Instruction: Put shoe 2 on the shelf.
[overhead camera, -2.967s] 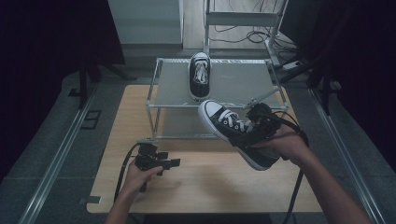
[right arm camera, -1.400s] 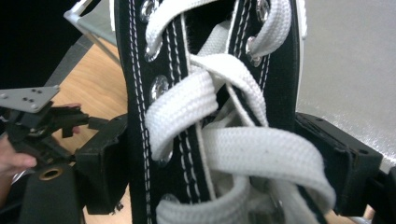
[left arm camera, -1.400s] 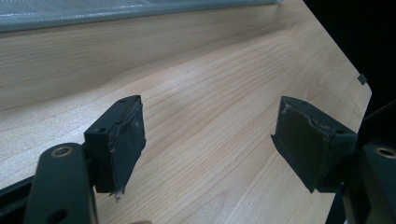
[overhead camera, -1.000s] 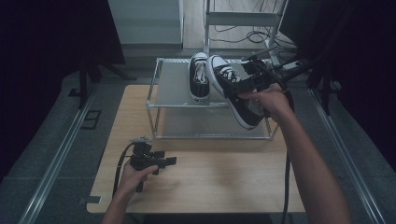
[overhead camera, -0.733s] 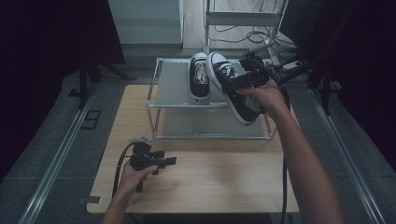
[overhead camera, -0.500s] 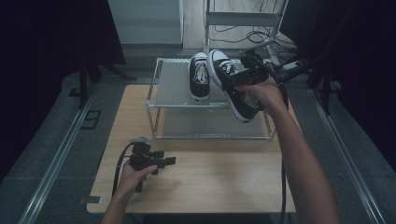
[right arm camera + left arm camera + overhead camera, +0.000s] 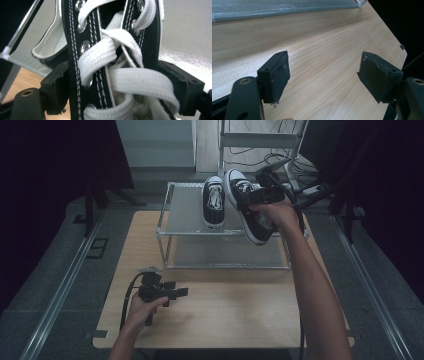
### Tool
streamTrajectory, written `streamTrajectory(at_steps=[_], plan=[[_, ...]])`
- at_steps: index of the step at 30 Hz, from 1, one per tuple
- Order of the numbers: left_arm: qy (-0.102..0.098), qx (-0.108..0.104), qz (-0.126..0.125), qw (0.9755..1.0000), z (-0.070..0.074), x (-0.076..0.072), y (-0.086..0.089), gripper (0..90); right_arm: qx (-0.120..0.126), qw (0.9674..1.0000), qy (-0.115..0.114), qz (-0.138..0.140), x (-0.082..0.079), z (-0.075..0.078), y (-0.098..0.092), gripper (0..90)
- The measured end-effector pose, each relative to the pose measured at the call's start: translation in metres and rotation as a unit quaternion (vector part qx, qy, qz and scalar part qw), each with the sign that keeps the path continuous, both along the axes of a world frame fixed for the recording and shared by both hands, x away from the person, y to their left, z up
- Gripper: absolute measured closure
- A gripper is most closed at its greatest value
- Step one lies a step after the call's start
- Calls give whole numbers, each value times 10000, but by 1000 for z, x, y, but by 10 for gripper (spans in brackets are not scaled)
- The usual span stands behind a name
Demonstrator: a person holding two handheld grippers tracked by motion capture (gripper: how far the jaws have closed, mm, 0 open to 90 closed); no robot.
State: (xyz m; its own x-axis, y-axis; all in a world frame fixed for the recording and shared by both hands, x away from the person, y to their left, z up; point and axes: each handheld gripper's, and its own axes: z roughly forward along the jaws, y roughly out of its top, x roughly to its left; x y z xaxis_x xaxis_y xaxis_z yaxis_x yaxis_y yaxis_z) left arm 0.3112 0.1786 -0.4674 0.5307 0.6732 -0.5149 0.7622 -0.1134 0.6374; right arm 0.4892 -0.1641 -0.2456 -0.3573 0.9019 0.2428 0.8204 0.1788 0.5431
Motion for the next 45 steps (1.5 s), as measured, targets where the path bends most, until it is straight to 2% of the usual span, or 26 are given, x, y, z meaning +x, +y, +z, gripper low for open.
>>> streamTrajectory(at_steps=[12, 20, 26, 37, 45], plan=[[-5, -9, -16, 10000, 0, 1, 2, 247, 5, 9995, 100, -311, 18, 1, 7, 171], [-4, -52, -16, 10000, 1, 1, 3, 247, 109, 9984, 171, -522, 30, 5, 18, 171], [-29, -74, -8, 10000, 1, 0, 5, 247, 215, 9965, 245, -773, 41, 6, 22, 171], [-9, -93, 5, 10000, 1, 0, 6, 247, 538, 9883, 334, -1389, 62, -7, 23, 171], [-15, -127, 35, 9999, 2, 0, 9, 247, 675, 9815, 510, -1717, 74, -21, 26, 171]])
